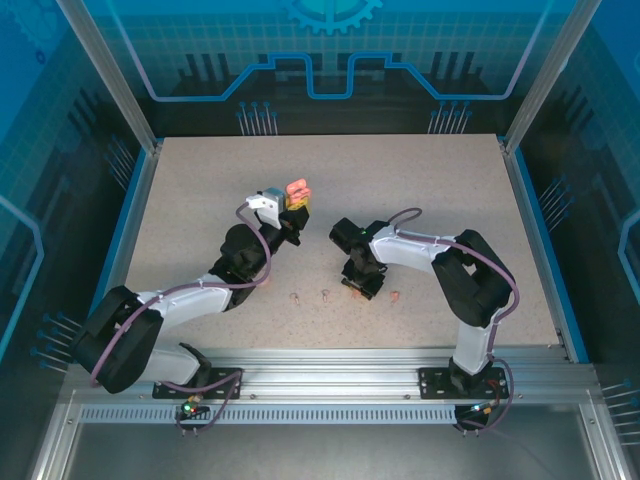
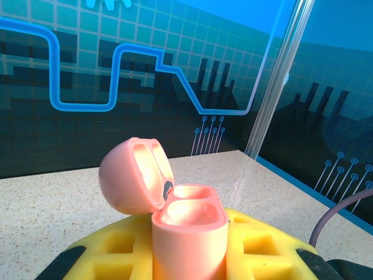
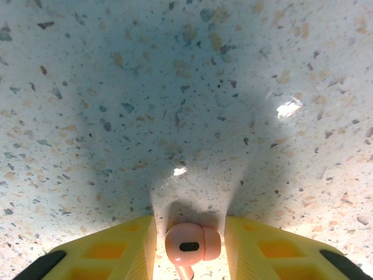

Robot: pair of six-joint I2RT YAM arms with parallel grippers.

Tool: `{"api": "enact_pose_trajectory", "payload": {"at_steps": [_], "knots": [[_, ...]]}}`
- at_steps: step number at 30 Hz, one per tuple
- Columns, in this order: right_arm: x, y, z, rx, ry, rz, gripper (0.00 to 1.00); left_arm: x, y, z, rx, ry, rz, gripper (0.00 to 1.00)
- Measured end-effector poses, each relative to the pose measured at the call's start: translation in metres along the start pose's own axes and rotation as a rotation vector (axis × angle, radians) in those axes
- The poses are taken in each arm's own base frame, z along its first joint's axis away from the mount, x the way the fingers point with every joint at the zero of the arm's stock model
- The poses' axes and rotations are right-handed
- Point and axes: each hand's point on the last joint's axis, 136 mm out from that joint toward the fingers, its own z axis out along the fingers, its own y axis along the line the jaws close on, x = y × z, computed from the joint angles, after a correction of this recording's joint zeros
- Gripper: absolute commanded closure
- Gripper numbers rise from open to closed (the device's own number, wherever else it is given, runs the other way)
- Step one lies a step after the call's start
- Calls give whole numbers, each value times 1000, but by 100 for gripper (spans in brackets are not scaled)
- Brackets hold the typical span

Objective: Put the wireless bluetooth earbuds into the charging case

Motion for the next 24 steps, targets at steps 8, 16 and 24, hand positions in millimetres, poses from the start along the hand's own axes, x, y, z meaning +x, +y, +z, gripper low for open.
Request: {"api": "enact_pose_trajectory", "payload": {"at_steps": [8,16,24], "knots": [[0,0,0,1,1,-8,69,3,0,0,4,14,-2,100],[1,-1,0,3,3,-23,72,5,0,0,2,21,-2,100],[0,-1,-1,-7,-1,-96,77,5,0,-1,1,25,-2,100]]}}
